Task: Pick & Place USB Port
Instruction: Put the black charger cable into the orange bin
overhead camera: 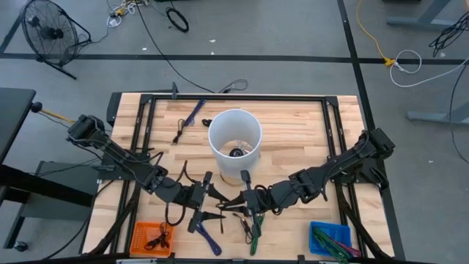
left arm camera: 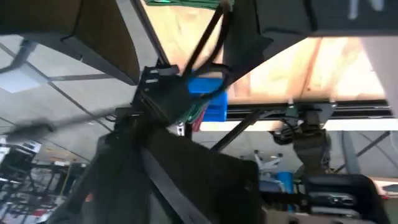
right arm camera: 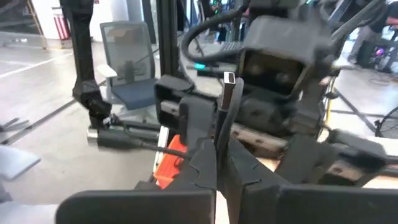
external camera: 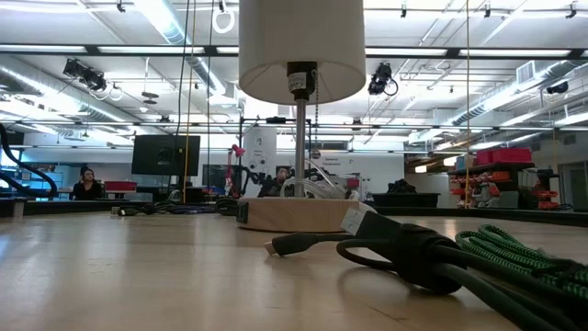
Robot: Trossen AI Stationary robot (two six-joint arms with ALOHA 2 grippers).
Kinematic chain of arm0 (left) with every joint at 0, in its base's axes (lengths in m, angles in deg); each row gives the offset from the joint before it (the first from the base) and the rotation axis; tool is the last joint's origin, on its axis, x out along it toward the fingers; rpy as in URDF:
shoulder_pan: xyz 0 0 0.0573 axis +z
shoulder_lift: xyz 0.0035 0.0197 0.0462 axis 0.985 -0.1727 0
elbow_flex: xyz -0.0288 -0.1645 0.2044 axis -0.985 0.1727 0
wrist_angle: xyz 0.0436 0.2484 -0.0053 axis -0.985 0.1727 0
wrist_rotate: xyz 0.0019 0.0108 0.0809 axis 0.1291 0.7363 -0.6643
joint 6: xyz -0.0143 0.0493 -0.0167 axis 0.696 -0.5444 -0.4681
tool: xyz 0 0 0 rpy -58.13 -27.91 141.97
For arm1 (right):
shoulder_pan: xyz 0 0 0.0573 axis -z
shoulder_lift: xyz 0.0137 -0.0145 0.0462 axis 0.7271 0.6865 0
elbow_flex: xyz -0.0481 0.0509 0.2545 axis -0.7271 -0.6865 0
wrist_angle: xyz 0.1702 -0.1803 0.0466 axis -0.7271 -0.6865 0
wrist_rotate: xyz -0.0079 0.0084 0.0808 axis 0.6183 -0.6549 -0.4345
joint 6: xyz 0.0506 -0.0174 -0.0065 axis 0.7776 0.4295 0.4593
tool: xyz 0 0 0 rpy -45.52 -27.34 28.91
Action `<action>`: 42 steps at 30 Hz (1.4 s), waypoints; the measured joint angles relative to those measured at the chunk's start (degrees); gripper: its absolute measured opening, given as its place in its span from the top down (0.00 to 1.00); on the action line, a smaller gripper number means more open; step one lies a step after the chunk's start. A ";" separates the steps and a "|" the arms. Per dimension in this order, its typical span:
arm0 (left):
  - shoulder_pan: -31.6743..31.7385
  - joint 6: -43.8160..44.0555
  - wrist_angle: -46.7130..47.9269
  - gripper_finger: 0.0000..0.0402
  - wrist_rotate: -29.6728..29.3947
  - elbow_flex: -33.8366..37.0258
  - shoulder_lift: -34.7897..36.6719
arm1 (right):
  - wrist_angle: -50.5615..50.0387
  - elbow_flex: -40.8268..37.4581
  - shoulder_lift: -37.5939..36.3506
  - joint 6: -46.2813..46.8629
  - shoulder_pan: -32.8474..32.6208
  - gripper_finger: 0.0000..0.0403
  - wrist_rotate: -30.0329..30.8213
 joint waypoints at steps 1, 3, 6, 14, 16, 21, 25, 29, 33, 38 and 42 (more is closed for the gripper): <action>0.17 -0.35 -0.15 0.44 -0.05 -0.01 0.00 | -0.11 -0.04 0.15 0.21 0.00 1.00 -0.52; 0.25 -1.40 -0.79 0.50 0.19 -0.15 0.13 | 0.66 -0.04 0.67 0.27 0.00 1.00 -0.98; 0.19 -1.54 -0.91 0.63 0.39 -0.15 0.11 | 0.39 -0.06 0.73 -0.02 0.07 1.00 -1.09; 0.23 -3.21 -0.53 0.93 2.58 -0.15 0.11 | 0.31 -0.06 0.71 0.19 0.33 1.00 -1.08; 0.23 -3.00 -0.36 0.93 2.27 -0.15 0.11 | 0.24 -0.06 0.71 0.42 0.35 0.99 -1.01; 0.07 -2.91 -0.07 0.93 1.88 -0.15 0.11 | 0.30 -0.08 0.71 0.83 0.35 0.89 -1.05; -0.71 -2.79 0.83 0.93 1.62 -0.15 0.11 | 0.52 -0.07 0.69 1.34 0.31 0.78 -2.52; -2.95 -2.17 3.28 0.93 0.06 -0.15 0.09 | -1.32 -0.06 0.24 3.18 0.19 0.68 -6.80; -6.61 -0.29 6.52 0.93 -2.18 -0.15 0.09 | -6.23 -0.06 -0.39 6.27 -0.16 0.62 -9.80; -12.40 4.14 13.12 0.93 -6.01 -0.14 0.35 | -14.03 -0.06 -1.68 11.75 -0.31 0.61 -10.13; -17.60 12.13 20.68 0.93 -10.16 -0.11 1.41 | -17.40 -0.06 -1.94 14.30 -0.48 0.63 -10.08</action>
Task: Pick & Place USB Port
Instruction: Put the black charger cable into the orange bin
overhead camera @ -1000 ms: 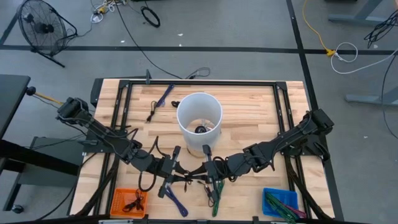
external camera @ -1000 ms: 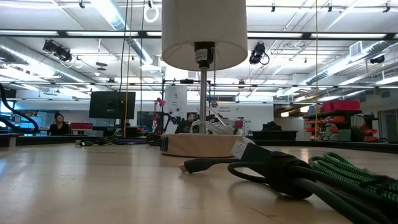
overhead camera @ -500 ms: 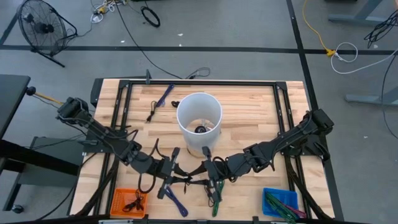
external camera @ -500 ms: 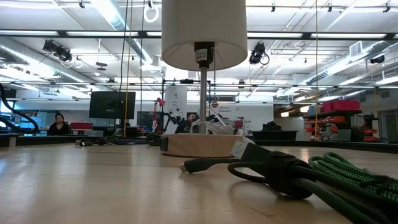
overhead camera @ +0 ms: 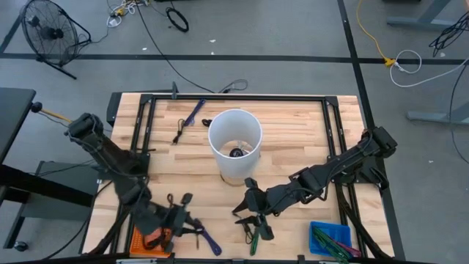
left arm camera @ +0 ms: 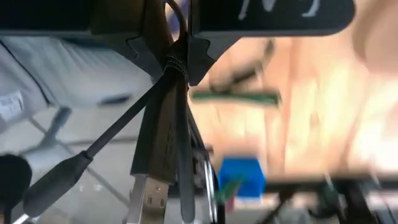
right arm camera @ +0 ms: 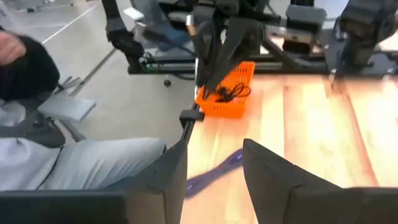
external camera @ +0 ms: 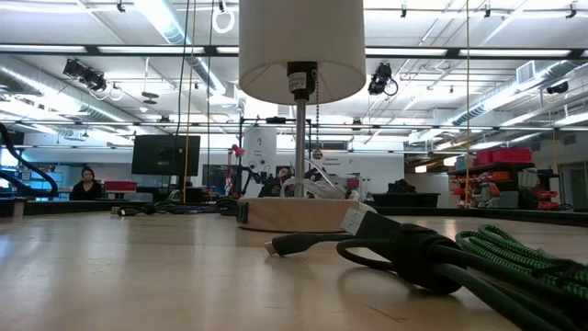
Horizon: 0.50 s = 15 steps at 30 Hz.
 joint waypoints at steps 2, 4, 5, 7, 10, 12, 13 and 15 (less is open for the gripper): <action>-2.71 5.31 3.96 0.93 -0.40 0.00 0.12 | -1.65 0.00 -0.04 0.83 -0.04 0.64 -0.05; -5.57 11.51 7.76 0.93 -0.41 0.00 0.16 | -3.16 0.00 -0.04 1.73 -0.07 0.65 -0.07; -7.08 14.75 9.97 0.93 -0.50 0.00 0.19 | -3.67 0.00 -0.04 2.02 -0.05 0.65 -0.05; -9.89 22.50 14.71 0.93 -0.54 0.00 0.19 | -4.41 0.00 -0.04 2.39 -0.02 0.66 -0.01; -13.82 34.03 21.69 0.93 -0.14 0.00 0.19 | -4.57 0.00 -0.05 2.82 0.00 0.67 0.09; -15.93 40.40 24.92 0.93 2.34 0.00 0.19 | -4.70 0.00 -0.06 2.82 0.00 0.68 0.10; -16.82 42.99 26.30 0.93 3.32 0.00 0.19 | -4.84 0.00 -0.06 2.82 0.00 0.68 0.10; -18.38 48.67 29.15 0.93 4.88 0.00 0.19 | -4.87 0.00 -0.06 2.82 -0.02 0.69 0.10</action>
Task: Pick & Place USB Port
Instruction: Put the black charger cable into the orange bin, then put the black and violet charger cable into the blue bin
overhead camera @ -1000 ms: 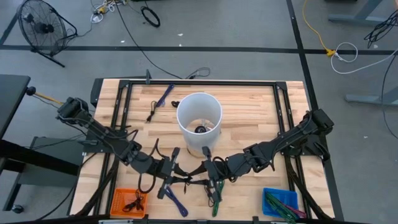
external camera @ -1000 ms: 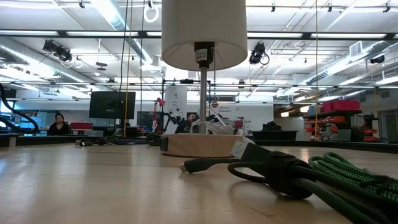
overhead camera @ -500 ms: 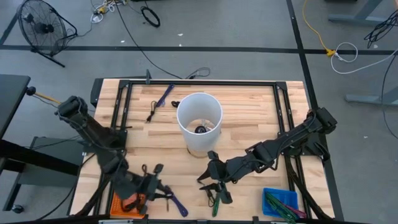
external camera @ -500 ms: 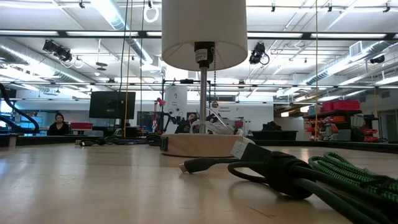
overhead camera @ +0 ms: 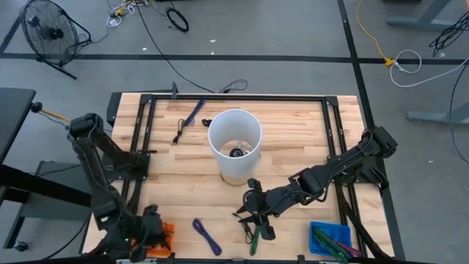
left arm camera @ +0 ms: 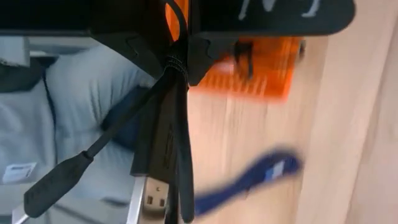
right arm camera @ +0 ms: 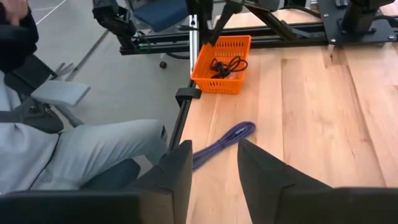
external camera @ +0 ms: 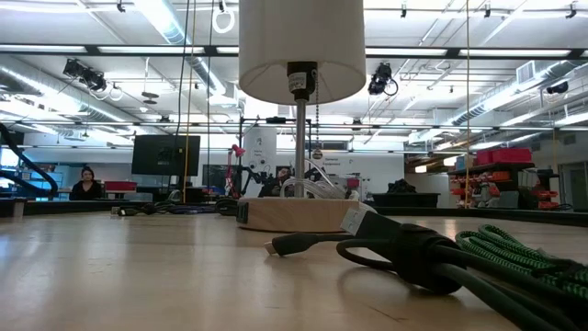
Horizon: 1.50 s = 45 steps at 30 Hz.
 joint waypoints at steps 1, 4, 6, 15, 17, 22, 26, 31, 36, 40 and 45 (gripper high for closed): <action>-0.64 2.69 1.54 0.93 0.90 0.00 0.00 | -0.01 0.00 0.00 0.00 0.00 0.69 -0.01; -2.17 10.11 5.89 0.93 3.59 0.00 -0.24 | -0.02 0.00 0.00 0.00 0.00 0.70 0.00; -2.94 14.75 7.99 0.93 5.82 0.00 -0.73 | -0.05 0.00 0.00 -0.02 0.00 0.71 -0.02; -4.54 22.84 12.03 0.93 10.00 0.02 -2.88 | -1.13 0.00 -0.02 0.18 0.01 0.71 0.00; -4.78 23.63 12.40 0.93 9.96 0.02 -3.30 | -1.15 0.00 -0.02 0.17 0.00 0.71 0.00; -4.84 25.00 12.32 0.82 11.10 0.02 -3.56 | -1.17 0.00 -0.02 0.17 0.00 0.71 0.00; -4.84 24.97 12.33 0.71 12.56 0.02 -3.56 | -1.24 0.00 -0.02 0.20 0.00 0.71 0.00; -4.84 24.64 12.18 0.65 12.05 0.02 -3.56 | -1.24 0.00 -0.02 0.17 0.00 0.71 0.00; -4.74 19.58 11.73 0.63 10.09 0.02 -3.53 | -1.24 0.00 -0.02 0.17 0.01 0.71 0.02; -3.90 15.16 10.27 0.65 9.85 0.02 -2.07 | -1.24 0.00 -0.02 0.17 0.02 0.71 0.02; -1.15 11.51 10.22 0.68 7.70 0.02 0.85 | -1.24 0.02 -0.02 0.17 0.01 0.71 0.02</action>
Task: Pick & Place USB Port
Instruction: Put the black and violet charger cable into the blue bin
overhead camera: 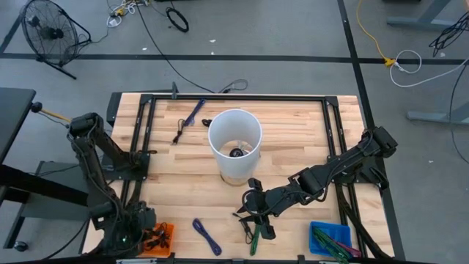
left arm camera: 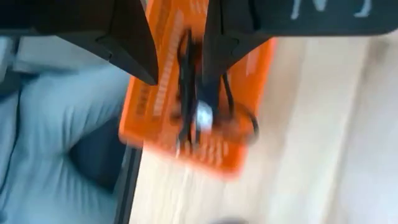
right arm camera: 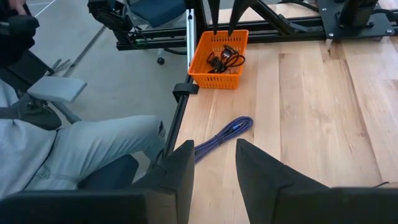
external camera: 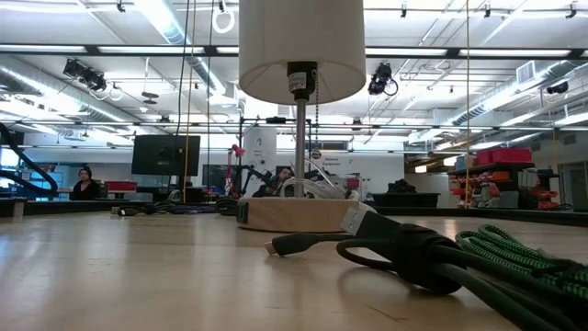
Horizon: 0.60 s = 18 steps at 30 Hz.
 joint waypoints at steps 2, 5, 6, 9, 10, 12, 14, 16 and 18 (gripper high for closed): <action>1.78 -2.29 -0.23 0.69 -3.28 0.00 0.61 | 0.00 0.00 0.00 0.00 0.00 0.71 0.00; 5.60 -11.14 -2.94 0.70 -5.88 0.00 0.55 | 0.00 0.00 0.00 0.00 0.00 0.71 0.00; 7.12 -15.19 -4.35 0.70 -5.03 0.00 0.48 | 0.00 0.00 0.00 0.00 -0.01 0.71 0.00; 12.31 -26.69 -9.58 0.70 -2.13 0.00 -0.44 | 0.00 0.00 0.00 0.00 -0.01 0.71 0.00; 14.03 -30.15 -11.15 0.70 -1.08 0.00 -0.79 | 0.00 0.00 0.00 0.00 -0.01 0.71 0.00; 17.22 -36.40 -14.10 0.70 0.79 0.00 -1.71 | 0.00 0.00 0.00 0.00 -0.01 0.71 0.00; 20.20 -42.58 -16.18 0.70 2.83 -0.02 -3.04 | 0.00 0.00 0.00 0.00 0.00 0.71 0.00; 22.61 -49.52 -18.56 0.70 4.94 -0.02 -4.51 | -0.10 0.00 0.00 0.00 0.00 0.71 0.00; 24.41 -55.94 -21.87 0.70 7.16 -0.02 -6.25 | -0.44 0.00 0.00 0.00 -0.01 0.71 0.00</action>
